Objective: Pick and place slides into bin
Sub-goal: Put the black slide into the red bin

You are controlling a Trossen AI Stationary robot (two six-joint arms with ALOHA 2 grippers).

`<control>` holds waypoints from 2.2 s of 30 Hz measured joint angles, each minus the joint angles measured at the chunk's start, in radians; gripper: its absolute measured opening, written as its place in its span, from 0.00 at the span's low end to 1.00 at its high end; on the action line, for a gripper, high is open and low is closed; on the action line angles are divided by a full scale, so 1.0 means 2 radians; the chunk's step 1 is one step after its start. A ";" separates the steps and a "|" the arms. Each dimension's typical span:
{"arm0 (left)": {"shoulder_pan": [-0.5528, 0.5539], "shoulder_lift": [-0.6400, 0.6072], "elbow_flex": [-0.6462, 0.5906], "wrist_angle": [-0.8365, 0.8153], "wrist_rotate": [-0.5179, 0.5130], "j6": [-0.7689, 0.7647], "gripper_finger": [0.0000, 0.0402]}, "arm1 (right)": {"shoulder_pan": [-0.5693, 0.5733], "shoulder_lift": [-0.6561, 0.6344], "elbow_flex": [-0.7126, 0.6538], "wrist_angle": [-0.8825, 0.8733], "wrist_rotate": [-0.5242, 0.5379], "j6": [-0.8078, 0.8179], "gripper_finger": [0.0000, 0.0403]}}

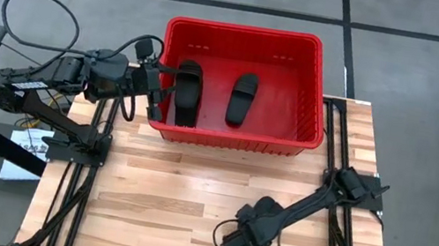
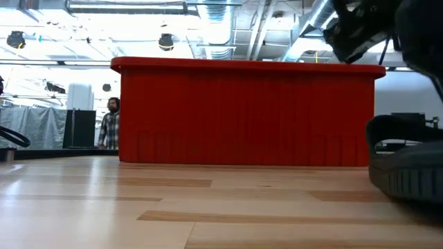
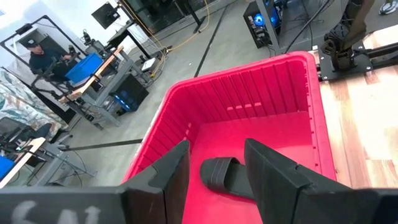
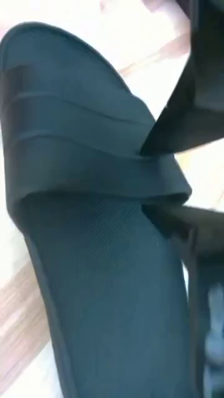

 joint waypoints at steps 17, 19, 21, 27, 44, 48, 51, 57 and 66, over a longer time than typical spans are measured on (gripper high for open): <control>0.000 0.000 0.000 -0.005 0.000 0.000 0.36 | -0.003 0.006 0.057 -0.109 0.021 0.014 0.00; 0.000 0.000 0.000 -0.005 0.000 0.000 0.36 | -0.002 0.006 0.073 -0.132 0.031 0.012 0.00; 0.000 0.000 0.000 -0.005 0.000 0.000 0.36 | -0.002 0.006 0.088 -0.132 0.036 0.003 0.00; 0.000 0.000 0.000 -0.005 0.000 -0.001 0.36 | -0.002 0.006 0.112 -0.131 0.061 -0.007 0.00; 0.000 0.000 0.000 -0.004 0.000 -0.001 0.36 | -0.016 0.006 0.165 -0.130 0.182 -0.068 0.00; 0.000 0.000 0.000 -0.004 0.000 -0.001 0.36 | -0.029 0.006 0.170 -0.131 0.207 -0.098 0.00; 0.000 0.000 0.000 -0.004 0.000 -0.001 0.36 | -0.039 0.006 0.171 -0.131 0.223 -0.126 0.00; 0.000 0.000 0.000 -0.006 0.000 -0.001 0.36 | -0.067 0.003 0.171 -0.129 0.262 -0.201 0.00; 0.000 0.000 0.000 -0.008 -0.006 -0.001 0.36 | -0.097 -0.001 0.171 -0.088 0.290 -0.354 0.00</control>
